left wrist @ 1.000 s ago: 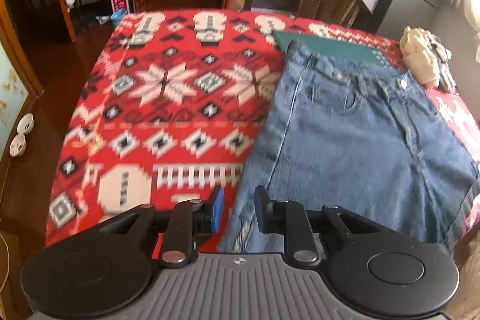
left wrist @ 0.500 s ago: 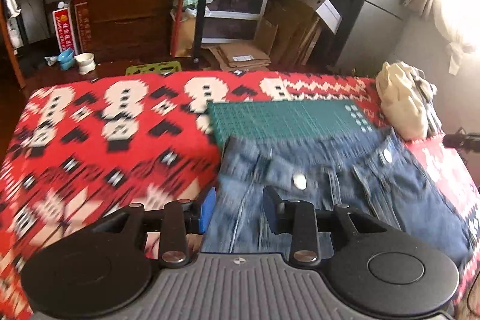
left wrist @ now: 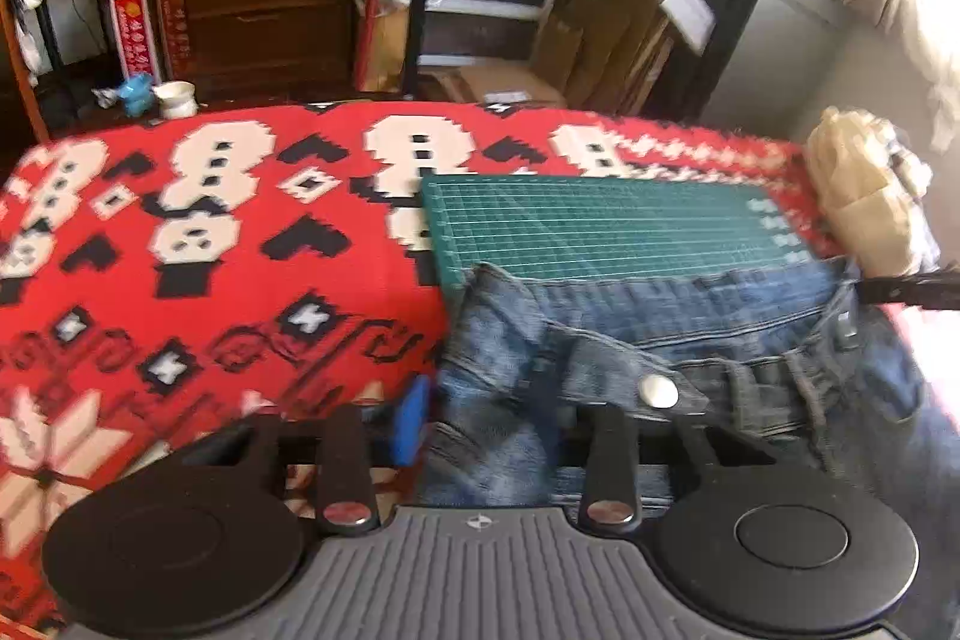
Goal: Fold clothes
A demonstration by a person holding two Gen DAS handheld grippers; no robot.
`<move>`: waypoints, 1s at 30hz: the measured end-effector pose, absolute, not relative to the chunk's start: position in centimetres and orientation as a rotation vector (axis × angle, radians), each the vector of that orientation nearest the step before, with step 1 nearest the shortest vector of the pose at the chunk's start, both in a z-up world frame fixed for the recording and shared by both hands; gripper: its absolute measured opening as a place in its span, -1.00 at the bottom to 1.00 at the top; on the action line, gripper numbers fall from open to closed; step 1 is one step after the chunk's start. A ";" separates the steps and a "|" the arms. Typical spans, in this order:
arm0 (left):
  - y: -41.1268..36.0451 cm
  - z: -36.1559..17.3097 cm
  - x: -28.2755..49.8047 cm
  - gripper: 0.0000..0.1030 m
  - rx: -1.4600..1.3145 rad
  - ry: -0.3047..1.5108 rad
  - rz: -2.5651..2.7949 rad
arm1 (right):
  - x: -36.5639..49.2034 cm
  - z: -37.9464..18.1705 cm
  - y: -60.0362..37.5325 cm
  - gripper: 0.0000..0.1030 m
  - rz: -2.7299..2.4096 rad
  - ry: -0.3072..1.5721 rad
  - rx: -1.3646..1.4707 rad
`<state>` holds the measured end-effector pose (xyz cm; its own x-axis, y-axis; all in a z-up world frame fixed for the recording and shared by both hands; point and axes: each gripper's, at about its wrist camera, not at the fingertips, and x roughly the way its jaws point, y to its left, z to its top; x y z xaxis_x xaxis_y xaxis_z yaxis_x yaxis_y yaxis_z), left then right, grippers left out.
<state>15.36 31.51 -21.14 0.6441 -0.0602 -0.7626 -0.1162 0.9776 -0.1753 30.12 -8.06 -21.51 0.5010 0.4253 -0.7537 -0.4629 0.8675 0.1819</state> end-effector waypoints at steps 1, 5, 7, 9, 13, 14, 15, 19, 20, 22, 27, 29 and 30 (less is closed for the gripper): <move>31.2 -21.0 15.2 -0.83 -0.198 0.865 0.042 | 30.3 -21.8 -7.8 -0.81 0.537 0.898 -0.047; 29.7 -19.5 14.8 -0.90 -0.114 0.823 0.067 | 29.1 -19.7 -7.4 -0.85 0.558 0.834 -0.059; 29.1 -18.3 14.6 -0.90 -0.077 0.781 0.068 | 28.5 -18.2 -7.4 -0.85 0.568 0.796 -0.071; 29.0 -17.2 14.8 -0.90 -0.059 0.750 0.069 | 28.6 -17.0 -7.4 -0.85 0.570 0.772 -0.081; 29.5 -16.5 16.6 -0.90 -0.054 0.734 0.085 | 30.4 -16.1 -7.1 -0.85 0.540 0.760 -0.079; 29.5 -16.6 17.1 -0.90 -0.046 0.737 0.089 | 31.0 -16.1 -6.9 -0.85 0.534 0.759 -0.082; 29.6 -16.8 17.7 -0.90 -0.036 0.741 0.094 | 31.5 -16.3 -6.5 -0.85 0.530 0.763 -0.095; 30.1 -18.6 19.7 -0.89 -0.040 0.801 0.115 | 33.3 -18.9 -5.0 -0.84 0.494 0.834 -0.152; 30.2 -19.1 19.9 -0.88 -0.045 0.817 0.118 | 33.6 -19.5 -4.8 -0.81 0.487 0.848 -0.164; 30.5 -19.7 19.8 -0.83 -0.050 0.829 0.132 | 33.3 -19.8 -5.1 -0.76 0.485 0.850 -0.149; 30.7 -19.0 18.1 -0.47 -0.071 0.826 0.134 | 31.1 -19.4 -5.5 -0.08 0.519 0.834 -0.147; 30.0 -17.9 16.9 -0.20 -0.062 0.796 0.122 | 29.3 -18.6 -5.4 0.09 0.555 0.816 -0.167; 29.4 -17.3 16.2 -0.07 -0.051 0.778 0.116 | 28.4 -18.1 -5.3 0.21 0.572 0.807 -0.177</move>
